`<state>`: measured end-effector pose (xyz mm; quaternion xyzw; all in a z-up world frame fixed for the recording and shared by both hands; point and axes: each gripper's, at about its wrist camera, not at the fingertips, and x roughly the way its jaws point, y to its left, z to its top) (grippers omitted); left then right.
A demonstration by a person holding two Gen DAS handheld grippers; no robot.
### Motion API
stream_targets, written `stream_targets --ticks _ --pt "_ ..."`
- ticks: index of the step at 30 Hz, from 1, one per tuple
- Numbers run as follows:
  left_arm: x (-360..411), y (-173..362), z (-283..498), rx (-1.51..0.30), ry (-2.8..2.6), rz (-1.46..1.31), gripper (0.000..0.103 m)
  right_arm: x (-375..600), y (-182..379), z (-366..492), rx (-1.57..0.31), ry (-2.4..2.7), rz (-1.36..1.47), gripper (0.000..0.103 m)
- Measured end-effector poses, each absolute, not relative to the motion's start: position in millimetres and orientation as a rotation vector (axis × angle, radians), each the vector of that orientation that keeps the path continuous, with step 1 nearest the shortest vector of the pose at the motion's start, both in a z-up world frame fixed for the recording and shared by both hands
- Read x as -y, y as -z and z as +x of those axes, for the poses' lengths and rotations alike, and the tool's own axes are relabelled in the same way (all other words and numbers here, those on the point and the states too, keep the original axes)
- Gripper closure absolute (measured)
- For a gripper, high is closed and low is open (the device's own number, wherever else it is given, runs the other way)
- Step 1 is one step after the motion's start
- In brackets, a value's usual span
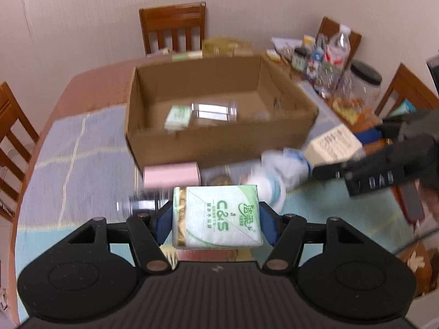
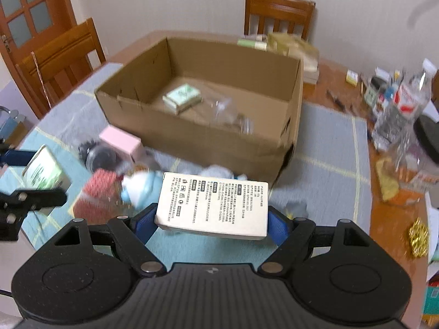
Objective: Organize objects
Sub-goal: 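Lift the tissue pack and white box toward the cardboard box with both grippers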
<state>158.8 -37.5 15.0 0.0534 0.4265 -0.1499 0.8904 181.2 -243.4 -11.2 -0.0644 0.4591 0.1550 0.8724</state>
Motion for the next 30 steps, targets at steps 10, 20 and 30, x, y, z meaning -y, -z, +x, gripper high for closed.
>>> stream_targets --ticks 10,20,30 --pt "58.5 -43.8 241.8 -0.775 0.31 0.118 0.039 243.9 -22.5 222.5 -0.856 -0.328 -0.139 0.018" --pt "74.0 -33.3 302.7 -0.771 0.26 0.141 0.029 244.5 -26.9 262.4 -0.844 -0.312 -0.142 0.018" --pt "63.4 -23.6 306.5 -0.818 0.223 0.136 0.005 240.8 -20.9 293.4 -0.86 -0.316 -0.172 0.018"
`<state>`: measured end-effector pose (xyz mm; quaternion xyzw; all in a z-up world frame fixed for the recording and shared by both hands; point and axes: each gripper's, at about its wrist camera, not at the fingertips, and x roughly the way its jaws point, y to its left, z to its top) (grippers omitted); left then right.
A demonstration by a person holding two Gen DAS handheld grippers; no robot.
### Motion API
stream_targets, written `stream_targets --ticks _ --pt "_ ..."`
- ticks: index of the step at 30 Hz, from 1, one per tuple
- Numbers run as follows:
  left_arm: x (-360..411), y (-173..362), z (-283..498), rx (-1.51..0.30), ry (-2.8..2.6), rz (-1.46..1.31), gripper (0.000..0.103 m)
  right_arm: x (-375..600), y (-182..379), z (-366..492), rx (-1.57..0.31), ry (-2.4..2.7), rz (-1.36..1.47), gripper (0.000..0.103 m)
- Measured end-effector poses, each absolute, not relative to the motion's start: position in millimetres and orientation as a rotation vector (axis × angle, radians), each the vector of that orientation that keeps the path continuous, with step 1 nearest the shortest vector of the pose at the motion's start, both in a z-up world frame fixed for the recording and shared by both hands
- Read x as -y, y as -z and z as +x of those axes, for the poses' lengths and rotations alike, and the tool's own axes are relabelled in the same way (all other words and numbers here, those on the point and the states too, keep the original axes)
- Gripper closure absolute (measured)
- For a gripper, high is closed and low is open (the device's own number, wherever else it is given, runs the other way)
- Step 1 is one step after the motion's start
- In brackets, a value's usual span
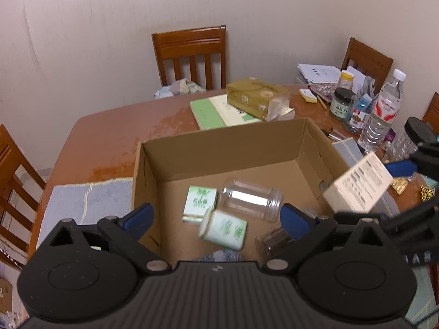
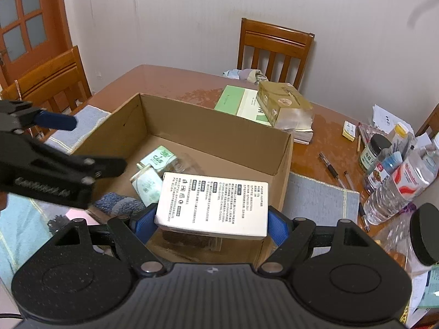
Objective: Organize objects
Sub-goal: 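Lift the tissue pack and white box toward the cardboard box with both grippers, then open both grippers over the cardboard box to drop the tissue pack and white box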
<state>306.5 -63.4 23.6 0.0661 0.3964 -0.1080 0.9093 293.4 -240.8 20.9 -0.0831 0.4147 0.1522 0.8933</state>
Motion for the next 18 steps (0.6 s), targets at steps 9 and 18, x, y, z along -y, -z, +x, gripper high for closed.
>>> stream_targets --ticks 9,18 --pt "48.6 -26.5 295.8 -0.827 0.205 0.109 0.005 238.5 -16.8 323.8 -0.858 -0.3 -0.219 0.018" --pt "33.1 -26.9 283.4 -0.846 0.13 0.087 0.004 236.7 -20.5 335.6 -0.812 -0.25 -0.239 0.0"
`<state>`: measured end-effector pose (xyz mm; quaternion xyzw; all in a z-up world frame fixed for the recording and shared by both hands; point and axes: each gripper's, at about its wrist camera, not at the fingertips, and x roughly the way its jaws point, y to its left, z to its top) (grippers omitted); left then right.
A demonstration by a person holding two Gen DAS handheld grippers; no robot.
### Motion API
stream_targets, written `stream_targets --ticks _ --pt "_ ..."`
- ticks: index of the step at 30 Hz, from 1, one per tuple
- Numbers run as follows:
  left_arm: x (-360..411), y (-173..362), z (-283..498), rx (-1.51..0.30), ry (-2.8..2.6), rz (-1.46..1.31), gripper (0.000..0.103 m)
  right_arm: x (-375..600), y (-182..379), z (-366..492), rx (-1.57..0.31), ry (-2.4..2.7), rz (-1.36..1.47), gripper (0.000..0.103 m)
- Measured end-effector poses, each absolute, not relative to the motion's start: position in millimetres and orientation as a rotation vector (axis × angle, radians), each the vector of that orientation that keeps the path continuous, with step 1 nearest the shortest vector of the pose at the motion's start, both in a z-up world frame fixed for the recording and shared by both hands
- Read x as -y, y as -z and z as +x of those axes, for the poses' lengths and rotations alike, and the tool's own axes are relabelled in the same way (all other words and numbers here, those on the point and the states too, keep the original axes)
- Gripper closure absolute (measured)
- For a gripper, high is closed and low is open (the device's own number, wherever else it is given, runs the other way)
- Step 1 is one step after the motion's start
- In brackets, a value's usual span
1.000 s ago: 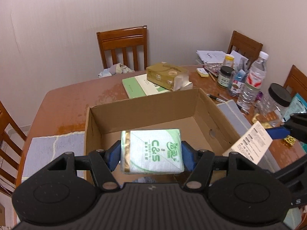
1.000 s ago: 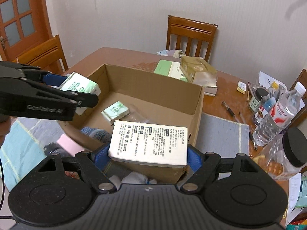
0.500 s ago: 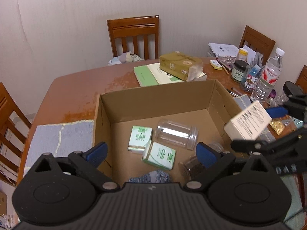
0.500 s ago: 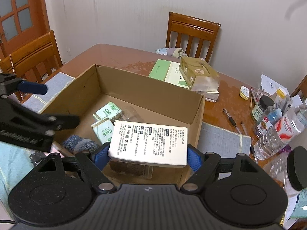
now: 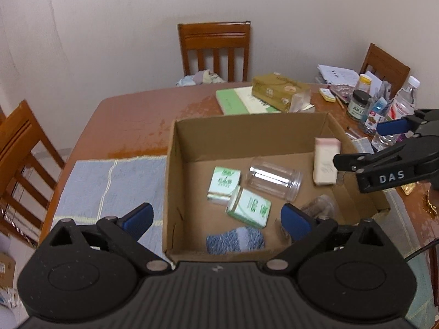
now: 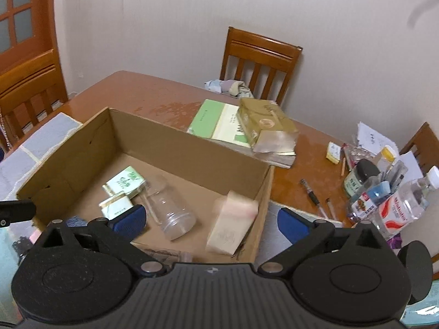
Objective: Organize objects
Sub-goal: 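Open both grippers over the cardboard box to drop the tissue pack and white box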
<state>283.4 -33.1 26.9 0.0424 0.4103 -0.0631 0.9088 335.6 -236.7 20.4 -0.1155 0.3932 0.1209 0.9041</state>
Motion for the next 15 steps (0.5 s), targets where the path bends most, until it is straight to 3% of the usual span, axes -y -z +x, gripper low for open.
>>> stream_targets --ticks 15 --pt "20.2 3.4 229.4 -0.854 0.043 -0.017 0.003 256.3 -4.5 260.5 -0.817 -0.255 -0.175 0.0"
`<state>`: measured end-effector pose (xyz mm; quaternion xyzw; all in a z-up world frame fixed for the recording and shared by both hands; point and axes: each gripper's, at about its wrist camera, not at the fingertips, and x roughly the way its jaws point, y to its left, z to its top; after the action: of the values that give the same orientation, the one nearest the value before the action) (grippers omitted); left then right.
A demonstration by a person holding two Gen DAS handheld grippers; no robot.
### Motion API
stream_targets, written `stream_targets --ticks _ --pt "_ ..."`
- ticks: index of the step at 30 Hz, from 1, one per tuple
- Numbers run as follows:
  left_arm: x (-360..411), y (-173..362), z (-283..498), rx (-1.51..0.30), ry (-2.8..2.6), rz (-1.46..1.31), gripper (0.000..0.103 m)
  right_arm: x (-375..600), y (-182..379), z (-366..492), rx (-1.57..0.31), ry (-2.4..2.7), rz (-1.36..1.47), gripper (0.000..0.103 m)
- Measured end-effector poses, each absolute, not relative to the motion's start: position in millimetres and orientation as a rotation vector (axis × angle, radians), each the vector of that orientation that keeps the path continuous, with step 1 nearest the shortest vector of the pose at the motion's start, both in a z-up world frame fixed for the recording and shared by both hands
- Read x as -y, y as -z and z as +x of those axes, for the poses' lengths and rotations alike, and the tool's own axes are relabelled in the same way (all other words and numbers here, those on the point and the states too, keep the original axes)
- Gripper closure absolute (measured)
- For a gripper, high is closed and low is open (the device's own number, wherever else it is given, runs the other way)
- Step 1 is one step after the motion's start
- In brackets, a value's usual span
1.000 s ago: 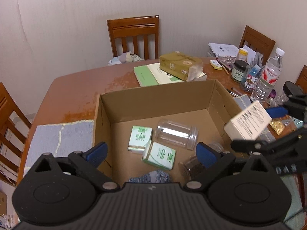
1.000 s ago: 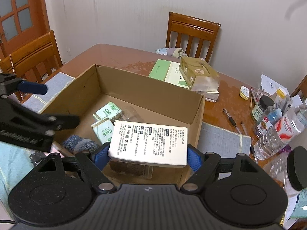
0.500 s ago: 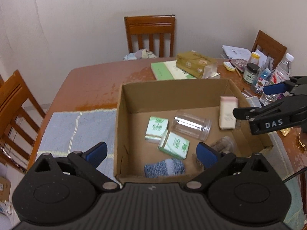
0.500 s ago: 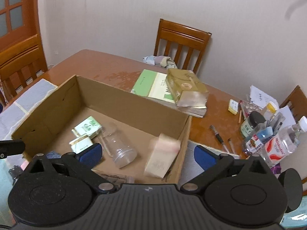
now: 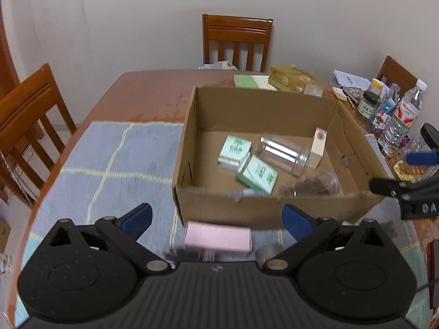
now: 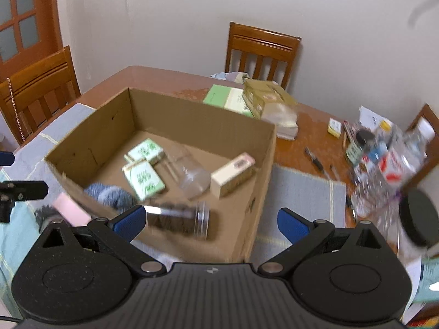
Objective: Organize objects
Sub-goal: 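Move the left gripper to the pink knit sock while right approaches the grey plush toy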
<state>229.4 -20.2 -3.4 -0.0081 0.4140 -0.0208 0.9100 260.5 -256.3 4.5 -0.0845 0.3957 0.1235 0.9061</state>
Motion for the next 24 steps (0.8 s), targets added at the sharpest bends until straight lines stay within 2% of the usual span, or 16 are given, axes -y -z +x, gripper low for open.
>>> stream_targets --ticks 12,24 --pt "19.8 44.4 176.3 -0.936 -0.02 -0.061 0.003 284.6 62.1 191.5 -0.933 -0.196 -0.039 0.0" --pt "41.3 83.4 152.9 -0.98 0.029 0.025 0.003 308.0 94.0 179.5 -0.985 -0.151 -0.046 0.0"
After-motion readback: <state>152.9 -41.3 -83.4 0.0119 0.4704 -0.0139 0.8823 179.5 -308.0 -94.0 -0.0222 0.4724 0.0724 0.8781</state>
